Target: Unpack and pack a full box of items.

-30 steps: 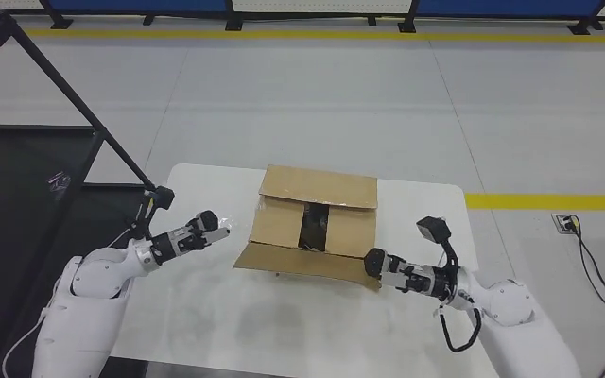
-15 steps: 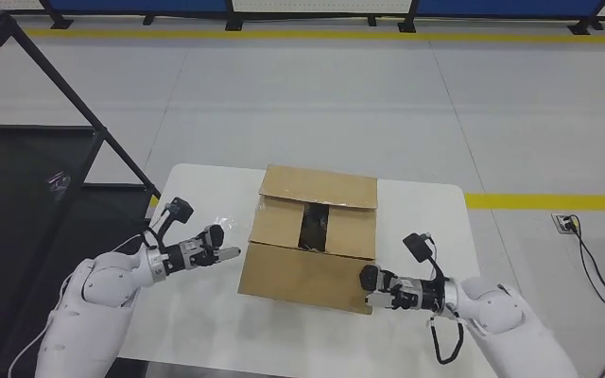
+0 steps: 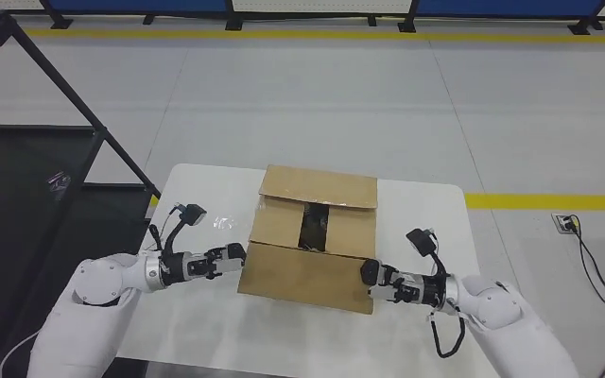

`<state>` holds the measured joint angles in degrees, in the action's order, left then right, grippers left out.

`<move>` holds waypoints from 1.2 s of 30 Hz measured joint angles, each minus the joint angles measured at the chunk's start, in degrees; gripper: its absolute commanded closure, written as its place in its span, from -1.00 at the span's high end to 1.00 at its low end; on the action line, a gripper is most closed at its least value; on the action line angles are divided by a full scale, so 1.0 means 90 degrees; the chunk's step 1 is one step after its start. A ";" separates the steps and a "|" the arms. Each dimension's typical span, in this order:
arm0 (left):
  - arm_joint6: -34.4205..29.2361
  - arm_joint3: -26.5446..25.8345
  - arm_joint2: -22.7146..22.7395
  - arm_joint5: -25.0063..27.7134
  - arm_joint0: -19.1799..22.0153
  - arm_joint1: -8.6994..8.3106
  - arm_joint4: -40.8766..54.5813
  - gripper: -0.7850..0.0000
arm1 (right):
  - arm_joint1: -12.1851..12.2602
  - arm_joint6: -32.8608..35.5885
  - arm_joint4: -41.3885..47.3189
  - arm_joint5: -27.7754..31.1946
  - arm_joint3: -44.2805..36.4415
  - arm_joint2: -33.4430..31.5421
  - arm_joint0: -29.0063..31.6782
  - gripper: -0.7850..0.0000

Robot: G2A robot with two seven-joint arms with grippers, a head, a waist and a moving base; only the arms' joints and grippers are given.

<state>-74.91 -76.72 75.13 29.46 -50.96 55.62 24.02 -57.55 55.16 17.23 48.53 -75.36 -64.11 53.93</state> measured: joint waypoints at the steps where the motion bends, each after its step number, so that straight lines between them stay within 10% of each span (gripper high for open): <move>1: -0.0112 0.0051 -0.0126 -0.0115 0.0078 -0.0029 0.0075 1.00 | -0.0006 -0.0045 0.0144 -0.0058 0.0003 0.0000 -0.0012 1.00; 15: 0.0008 0.0794 -0.1332 0.0001 0.0759 -0.0248 0.0110 1.00 | -0.0139 -0.0904 0.1570 -0.1000 0.0151 -0.0014 -0.0297 1.00; 22: 0.0014 0.0803 -0.1338 0.0006 0.0762 -0.0249 0.0106 1.00 | -0.0159 -0.1016 0.1626 -0.1113 0.0160 0.0000 -0.0285 1.00; 36: 0.0327 0.0403 -0.1189 -0.0089 0.0436 -0.0298 -0.0063 1.00 | -0.0628 -0.2086 0.2157 -0.3402 0.1141 0.0805 -0.1299 1.00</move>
<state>-71.97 -73.10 64.43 28.66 -47.03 52.94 23.46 -63.20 36.39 36.65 17.91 -65.09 -56.87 42.24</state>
